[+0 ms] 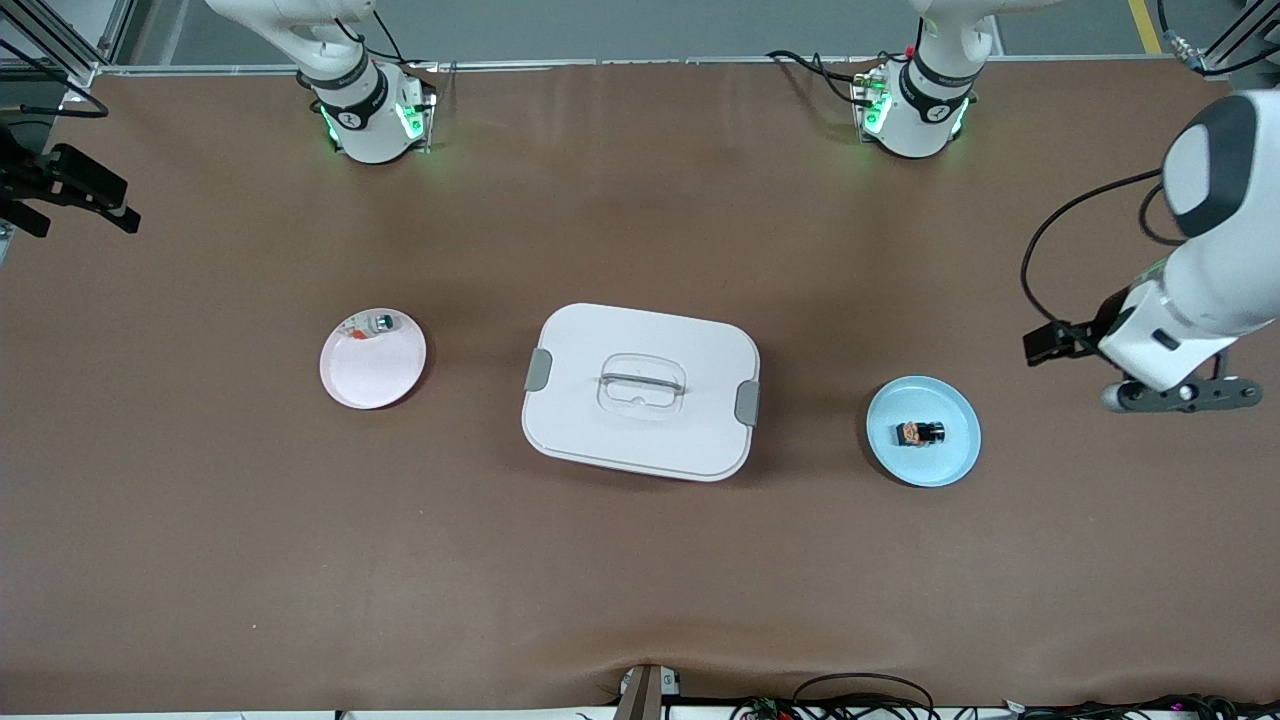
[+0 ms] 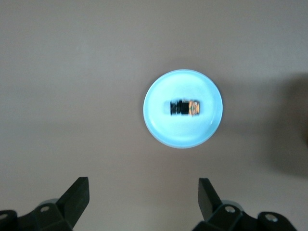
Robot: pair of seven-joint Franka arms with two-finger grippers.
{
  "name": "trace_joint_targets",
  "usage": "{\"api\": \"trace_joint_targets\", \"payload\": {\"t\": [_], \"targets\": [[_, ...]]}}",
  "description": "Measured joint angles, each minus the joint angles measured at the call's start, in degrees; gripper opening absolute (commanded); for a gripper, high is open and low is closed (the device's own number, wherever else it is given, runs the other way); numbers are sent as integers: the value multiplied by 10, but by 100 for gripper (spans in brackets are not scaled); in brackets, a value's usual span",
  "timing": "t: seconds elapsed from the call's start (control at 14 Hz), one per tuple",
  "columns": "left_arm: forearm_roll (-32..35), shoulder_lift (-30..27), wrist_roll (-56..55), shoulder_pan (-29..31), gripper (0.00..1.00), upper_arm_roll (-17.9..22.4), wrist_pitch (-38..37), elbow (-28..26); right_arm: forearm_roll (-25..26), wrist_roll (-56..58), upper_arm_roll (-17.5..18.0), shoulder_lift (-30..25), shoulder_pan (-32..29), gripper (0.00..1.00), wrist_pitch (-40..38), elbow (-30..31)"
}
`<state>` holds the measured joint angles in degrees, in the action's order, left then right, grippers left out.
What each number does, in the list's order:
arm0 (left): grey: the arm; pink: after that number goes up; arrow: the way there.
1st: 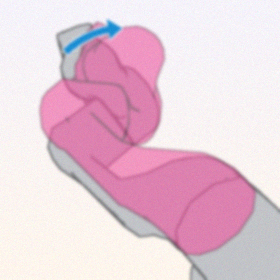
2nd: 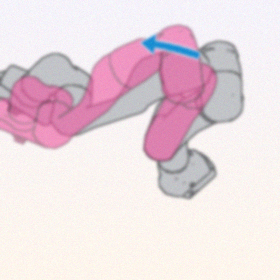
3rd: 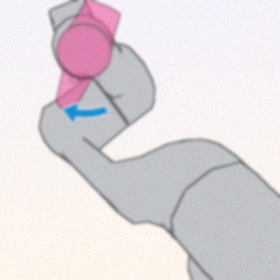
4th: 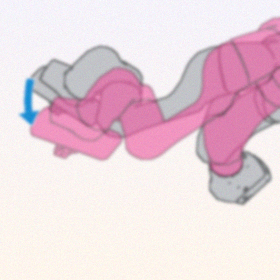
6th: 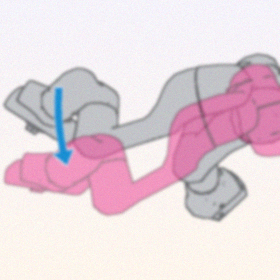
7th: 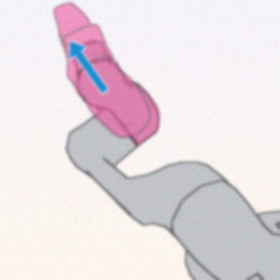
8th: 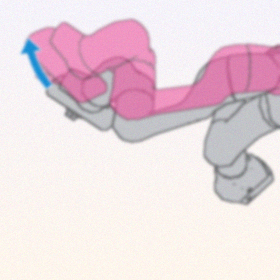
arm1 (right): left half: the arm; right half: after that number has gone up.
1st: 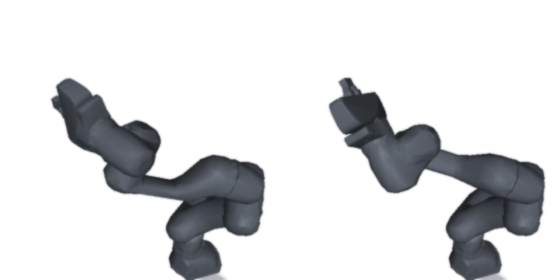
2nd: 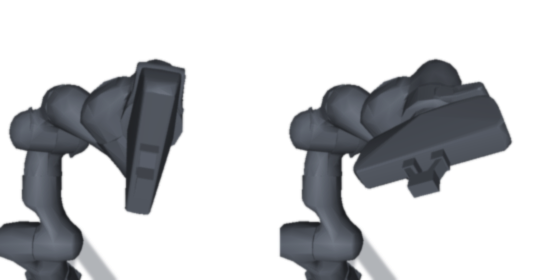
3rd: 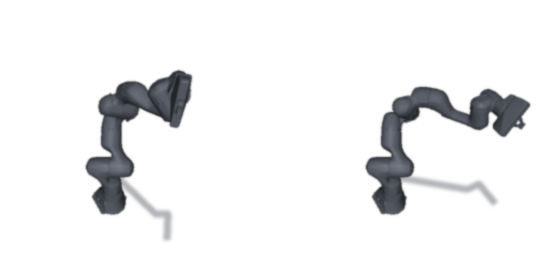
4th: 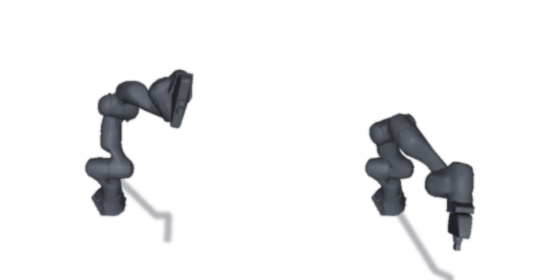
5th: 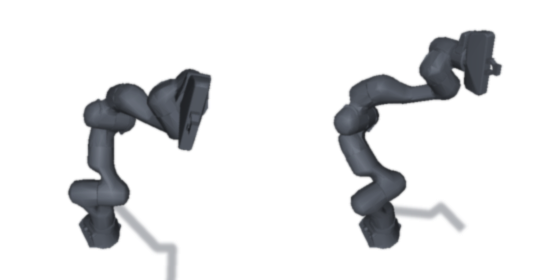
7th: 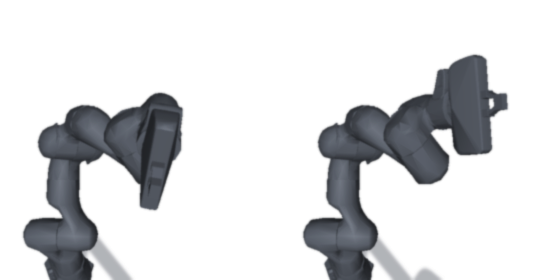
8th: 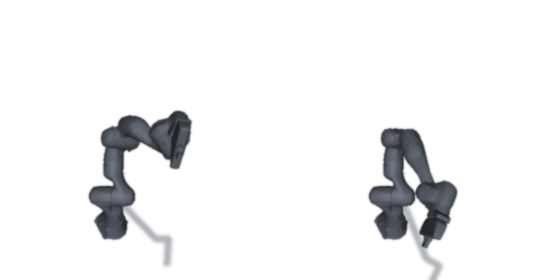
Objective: Transfer orange switch to right arm and place
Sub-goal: 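Reach the left gripper toward the black-orange switch on the blue plate, then lower the left gripper and grasp the black-orange switch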
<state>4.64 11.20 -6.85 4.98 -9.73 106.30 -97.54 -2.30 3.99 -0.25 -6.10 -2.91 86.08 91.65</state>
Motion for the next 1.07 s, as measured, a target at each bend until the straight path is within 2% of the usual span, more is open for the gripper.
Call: {"api": "trace_joint_targets", "payload": {"t": [0.64,1.07], "targets": [[0,51,-67,-15,100,-5,275,-163,0,0,0,0,-8,100,1,0],[3,113,-68,-17,100,-5,362,-183,0,0,1,0,-8,100,1,0]]}}
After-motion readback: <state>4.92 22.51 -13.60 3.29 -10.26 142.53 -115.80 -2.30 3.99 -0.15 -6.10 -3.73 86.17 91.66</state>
